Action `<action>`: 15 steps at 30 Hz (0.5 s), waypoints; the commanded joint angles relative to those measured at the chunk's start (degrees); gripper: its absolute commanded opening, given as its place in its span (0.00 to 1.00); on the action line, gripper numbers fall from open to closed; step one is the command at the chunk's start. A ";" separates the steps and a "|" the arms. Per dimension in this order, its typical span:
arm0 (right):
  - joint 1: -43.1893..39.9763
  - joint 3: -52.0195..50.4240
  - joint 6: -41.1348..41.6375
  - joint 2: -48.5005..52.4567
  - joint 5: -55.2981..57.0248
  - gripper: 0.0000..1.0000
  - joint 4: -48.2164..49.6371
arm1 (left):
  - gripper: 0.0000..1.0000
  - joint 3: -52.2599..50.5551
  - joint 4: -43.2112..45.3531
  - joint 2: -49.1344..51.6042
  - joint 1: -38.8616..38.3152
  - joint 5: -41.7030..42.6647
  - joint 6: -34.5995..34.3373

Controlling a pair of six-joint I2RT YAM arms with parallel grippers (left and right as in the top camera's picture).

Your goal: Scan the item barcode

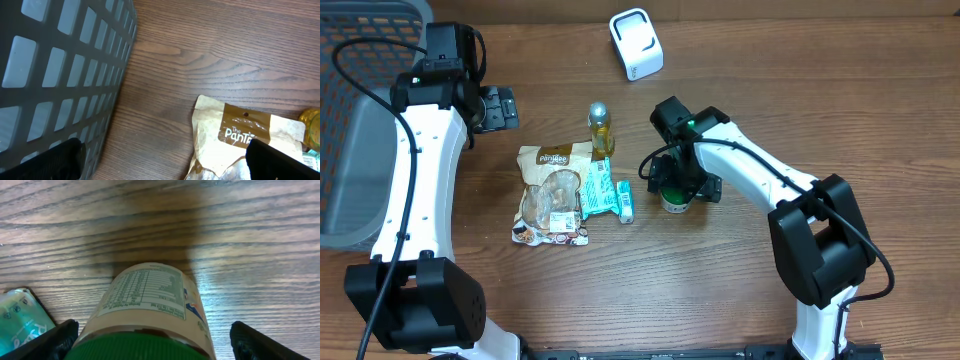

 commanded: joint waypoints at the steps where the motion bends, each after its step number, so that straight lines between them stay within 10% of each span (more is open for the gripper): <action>1: 0.94 -0.20 2.95 0.09 -0.04 0.93 0.37 | 1.00 1.27 0.09 -0.70 0.57 0.07 0.85; 15: 2.03 -0.20 7.02 0.09 0.79 1.00 2.93 | 1.00 1.27 0.09 -0.70 0.57 0.07 0.85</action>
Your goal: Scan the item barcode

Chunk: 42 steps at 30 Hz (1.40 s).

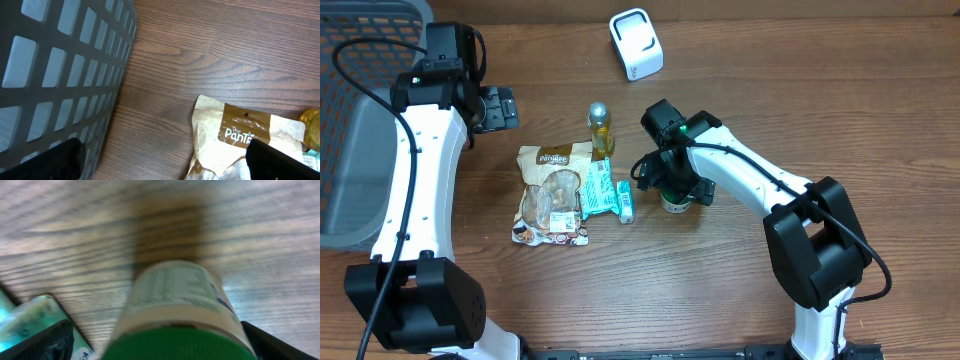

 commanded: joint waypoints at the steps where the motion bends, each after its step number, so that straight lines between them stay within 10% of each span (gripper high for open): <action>1: 0.17 -0.20 0.74 0.09 0.37 1.00 0.37 | 0.99 1.27 0.09 -0.70 0.57 0.07 0.85; 6: 0.17 -0.37 1.31 0.15 0.37 0.86 -0.07 | 1.00 1.27 0.09 -0.70 0.57 0.07 0.85; 42: -0.04 1.07 4.15 2.95 0.55 0.82 -2.40 | 1.00 1.27 0.09 -0.70 0.57 0.07 0.85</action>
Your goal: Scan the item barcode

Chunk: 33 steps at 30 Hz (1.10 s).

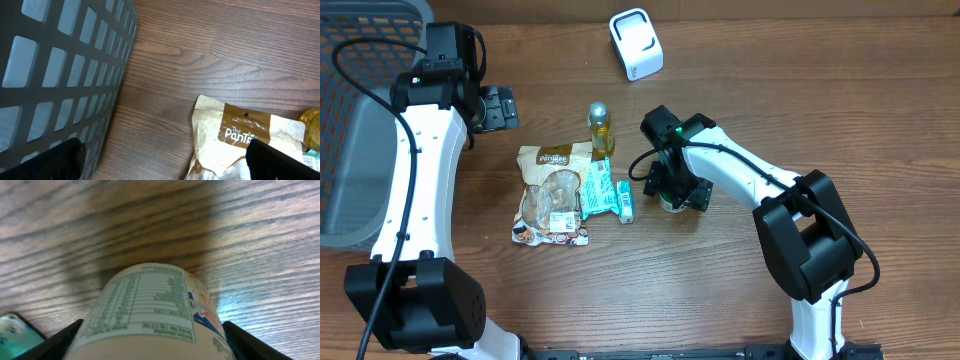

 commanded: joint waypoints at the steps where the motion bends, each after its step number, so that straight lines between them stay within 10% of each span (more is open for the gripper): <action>1: -0.04 1.79 0.11 0.15 0.09 0.82 -1.42 | 0.99 1.27 0.09 -0.70 0.57 0.07 0.83; 33: 0.28 2.89 -0.02 0.17 0.79 0.76 -1.86 | 0.99 1.27 0.09 -0.70 0.57 0.07 0.83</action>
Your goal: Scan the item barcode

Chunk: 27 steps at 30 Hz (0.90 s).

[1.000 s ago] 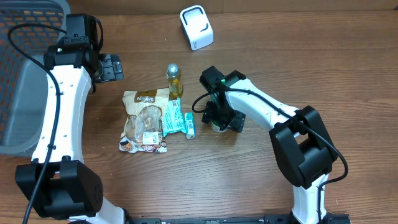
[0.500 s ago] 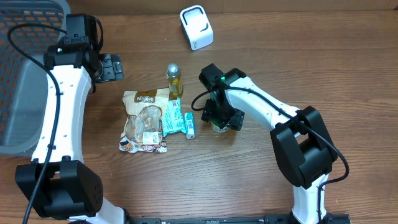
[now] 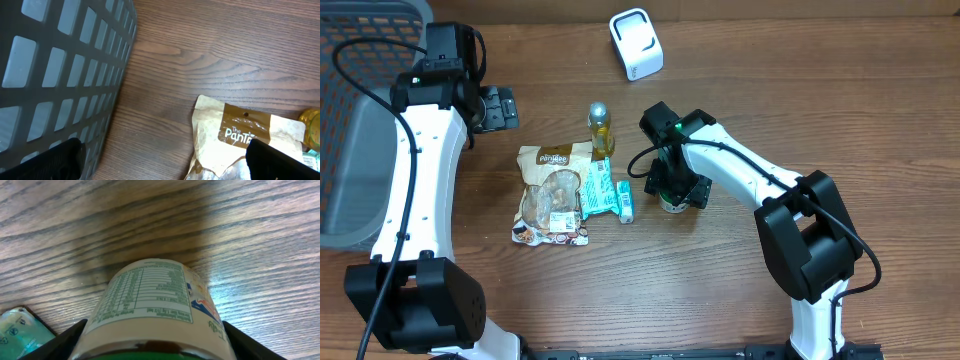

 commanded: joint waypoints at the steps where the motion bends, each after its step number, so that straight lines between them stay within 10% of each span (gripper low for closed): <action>1: 0.26 0.66 0.04 0.17 0.59 0.76 0.37 | 1.00 1.27 0.09 -0.70 0.57 0.07 0.83; 27: -5.11 10.49 -9.60 0.15 -15.39 0.59 -14.86 | 1.00 1.27 0.09 -0.70 0.57 0.07 0.83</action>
